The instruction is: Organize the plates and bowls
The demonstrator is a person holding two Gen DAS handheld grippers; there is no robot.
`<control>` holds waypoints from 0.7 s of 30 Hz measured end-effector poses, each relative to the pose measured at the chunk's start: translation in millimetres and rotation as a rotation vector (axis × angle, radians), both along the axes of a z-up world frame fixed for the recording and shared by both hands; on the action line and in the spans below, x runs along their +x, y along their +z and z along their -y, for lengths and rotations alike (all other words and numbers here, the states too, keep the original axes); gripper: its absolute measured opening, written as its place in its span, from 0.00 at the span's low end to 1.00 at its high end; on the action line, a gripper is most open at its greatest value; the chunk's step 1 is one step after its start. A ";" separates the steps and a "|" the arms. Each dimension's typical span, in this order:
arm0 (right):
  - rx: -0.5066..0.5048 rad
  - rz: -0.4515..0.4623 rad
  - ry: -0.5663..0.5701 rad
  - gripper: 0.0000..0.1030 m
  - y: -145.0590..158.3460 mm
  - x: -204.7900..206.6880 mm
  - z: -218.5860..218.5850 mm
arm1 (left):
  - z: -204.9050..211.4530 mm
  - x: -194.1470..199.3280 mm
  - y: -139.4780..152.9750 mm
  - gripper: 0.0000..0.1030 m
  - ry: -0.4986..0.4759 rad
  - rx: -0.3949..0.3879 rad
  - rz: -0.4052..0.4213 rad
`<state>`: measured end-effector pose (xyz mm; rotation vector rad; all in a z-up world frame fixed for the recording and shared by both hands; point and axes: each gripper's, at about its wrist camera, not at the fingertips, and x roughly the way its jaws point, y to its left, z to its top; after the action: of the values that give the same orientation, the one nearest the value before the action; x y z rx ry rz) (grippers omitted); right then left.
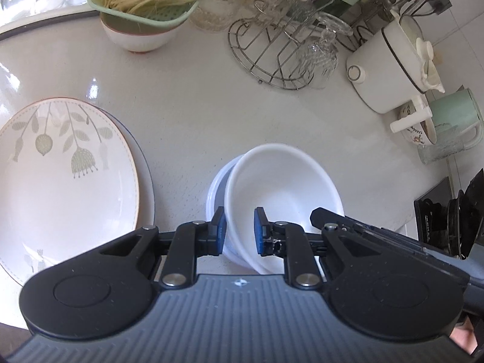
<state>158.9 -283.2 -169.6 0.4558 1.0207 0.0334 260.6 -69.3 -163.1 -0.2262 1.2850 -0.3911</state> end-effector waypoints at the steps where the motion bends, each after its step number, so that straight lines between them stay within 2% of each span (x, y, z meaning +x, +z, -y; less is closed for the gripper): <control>1: -0.002 -0.007 -0.004 0.14 -0.9 0.4 0.8 | 0.3 0.7 -1.0 0.20 -0.007 0.006 -0.002; 2: -0.008 -0.010 -0.010 0.15 -0.9 0.9 1.1 | 0.5 0.8 -1.0 0.22 -0.015 0.011 -0.001; 3: -0.013 -0.010 -0.016 0.21 -0.5 1.0 2.4 | 1.2 0.8 -0.7 0.25 -0.018 0.017 0.002; 4: -0.017 -0.009 -0.023 0.25 0.1 1.0 3.8 | 0.8 0.6 -0.6 0.32 -0.019 0.019 0.006; 5: -0.019 -0.005 -0.033 0.38 1.0 1.1 5.6 | 0.2 0.3 0.0 0.39 -0.017 0.019 0.008; 7: -0.012 0.011 -0.052 0.50 1.7 0.8 9.9 | -0.8 0.1 0.8 0.43 -0.012 0.020 0.015; 16: 0.071 -0.071 -0.069 0.48 -34.0 20.4 16.6 | 3.3 8.4 -2.5 0.47 -0.020 0.041 0.009; 21: 0.077 -0.124 -0.066 0.28 -56.4 28.8 14.3 | 9.9 9.4 -9.5 0.48 -0.031 0.056 -0.003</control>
<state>187.8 -297.5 -226.0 0.5673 1.1286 -0.0143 270.0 -79.3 -172.6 -0.1593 1.3018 -0.3811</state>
